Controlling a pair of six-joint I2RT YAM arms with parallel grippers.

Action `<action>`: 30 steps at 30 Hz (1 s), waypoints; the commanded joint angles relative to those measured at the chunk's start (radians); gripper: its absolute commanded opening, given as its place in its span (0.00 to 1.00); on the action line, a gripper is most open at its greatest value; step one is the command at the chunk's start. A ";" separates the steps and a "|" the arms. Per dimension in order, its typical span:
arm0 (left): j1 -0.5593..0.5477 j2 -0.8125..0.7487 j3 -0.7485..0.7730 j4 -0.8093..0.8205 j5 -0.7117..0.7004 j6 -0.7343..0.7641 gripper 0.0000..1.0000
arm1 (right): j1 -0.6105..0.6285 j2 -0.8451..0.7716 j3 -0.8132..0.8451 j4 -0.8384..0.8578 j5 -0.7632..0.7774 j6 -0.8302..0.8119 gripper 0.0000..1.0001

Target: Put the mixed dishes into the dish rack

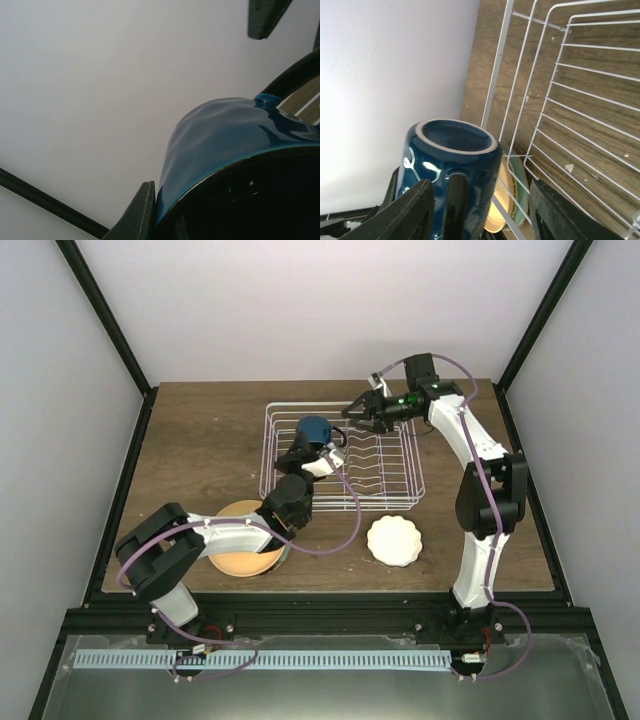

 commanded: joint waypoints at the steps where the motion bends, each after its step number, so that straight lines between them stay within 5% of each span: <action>1: -0.003 0.012 0.009 0.108 0.014 -0.040 0.00 | 0.030 -0.037 -0.002 0.021 -0.049 0.020 0.53; 30: -0.001 0.131 0.065 0.240 -0.001 0.010 0.00 | 0.075 -0.049 -0.095 0.123 -0.176 0.073 0.36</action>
